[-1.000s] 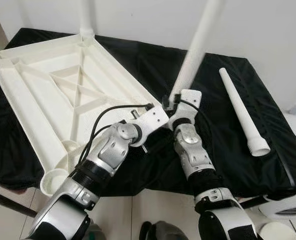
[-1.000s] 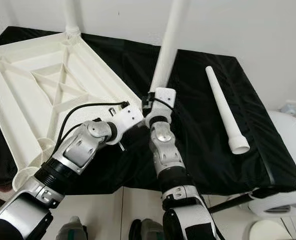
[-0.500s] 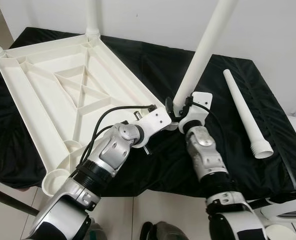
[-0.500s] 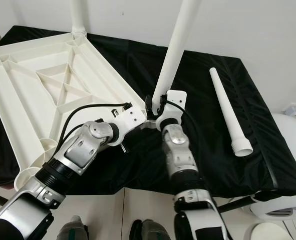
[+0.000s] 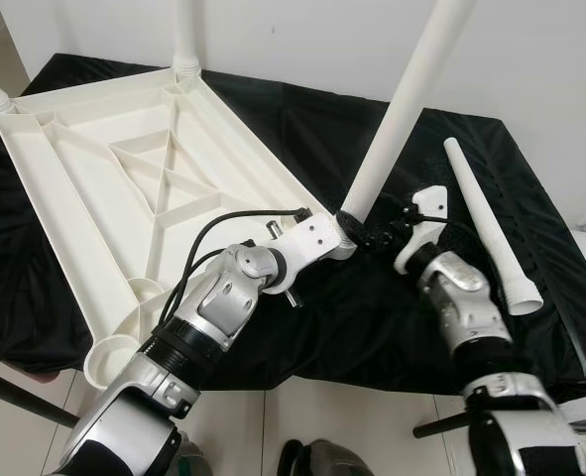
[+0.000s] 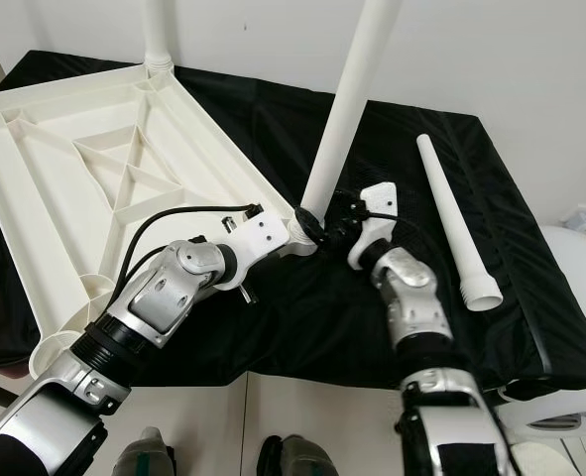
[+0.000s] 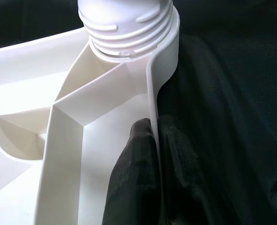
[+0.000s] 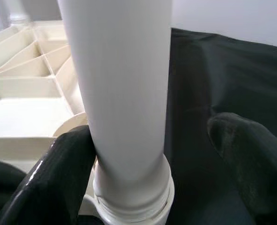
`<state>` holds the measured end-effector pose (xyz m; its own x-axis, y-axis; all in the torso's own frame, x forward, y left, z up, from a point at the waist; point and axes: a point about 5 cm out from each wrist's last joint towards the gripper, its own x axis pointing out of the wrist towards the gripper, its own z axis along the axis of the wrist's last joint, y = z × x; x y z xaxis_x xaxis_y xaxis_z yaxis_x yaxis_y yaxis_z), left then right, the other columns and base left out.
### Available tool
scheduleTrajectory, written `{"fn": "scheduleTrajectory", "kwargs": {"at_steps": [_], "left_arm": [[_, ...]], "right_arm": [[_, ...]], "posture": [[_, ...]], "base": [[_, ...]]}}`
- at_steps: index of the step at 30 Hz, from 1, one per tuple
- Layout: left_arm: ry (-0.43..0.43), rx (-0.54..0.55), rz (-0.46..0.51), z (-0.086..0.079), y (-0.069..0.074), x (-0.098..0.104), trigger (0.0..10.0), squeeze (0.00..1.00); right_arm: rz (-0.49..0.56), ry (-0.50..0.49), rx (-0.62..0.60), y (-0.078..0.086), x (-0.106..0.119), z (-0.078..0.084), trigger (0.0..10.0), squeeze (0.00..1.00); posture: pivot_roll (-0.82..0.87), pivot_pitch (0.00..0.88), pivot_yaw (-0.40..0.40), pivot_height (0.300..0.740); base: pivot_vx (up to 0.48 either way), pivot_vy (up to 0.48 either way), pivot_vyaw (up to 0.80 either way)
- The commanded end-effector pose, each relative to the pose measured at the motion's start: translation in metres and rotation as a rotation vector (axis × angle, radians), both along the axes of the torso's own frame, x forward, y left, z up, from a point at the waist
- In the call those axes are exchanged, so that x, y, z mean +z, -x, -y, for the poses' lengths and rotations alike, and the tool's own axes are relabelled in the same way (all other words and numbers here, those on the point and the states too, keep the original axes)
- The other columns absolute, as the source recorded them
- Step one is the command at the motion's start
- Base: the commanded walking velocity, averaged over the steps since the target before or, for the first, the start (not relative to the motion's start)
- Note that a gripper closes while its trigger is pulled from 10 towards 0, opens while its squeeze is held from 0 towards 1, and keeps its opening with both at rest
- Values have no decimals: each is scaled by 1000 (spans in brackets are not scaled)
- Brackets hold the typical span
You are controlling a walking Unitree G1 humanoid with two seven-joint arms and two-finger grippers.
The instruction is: Building children table
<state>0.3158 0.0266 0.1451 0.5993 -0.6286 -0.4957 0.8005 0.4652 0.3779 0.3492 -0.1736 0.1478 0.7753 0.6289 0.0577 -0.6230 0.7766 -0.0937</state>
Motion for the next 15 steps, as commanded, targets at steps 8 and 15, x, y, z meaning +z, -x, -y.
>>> {"fn": "scheduleTrajectory", "kwargs": {"at_steps": [8, 15], "left_arm": [[-1, -53, 38, 10, 1, 9, 10000, 0], [-1, -56, 42, 11, 1, 10, 10000, 0]], "right_arm": [[-13, 15, 65, -9, 6, 5, 9725, 0], [-25, 45, 121, -12, 4, 2, 0, 0]], "posture": [[79, 17, -106, 740], [85, 12, -106, 740]], "base": [[0, 0, 0], [0, 0, 0]]}}
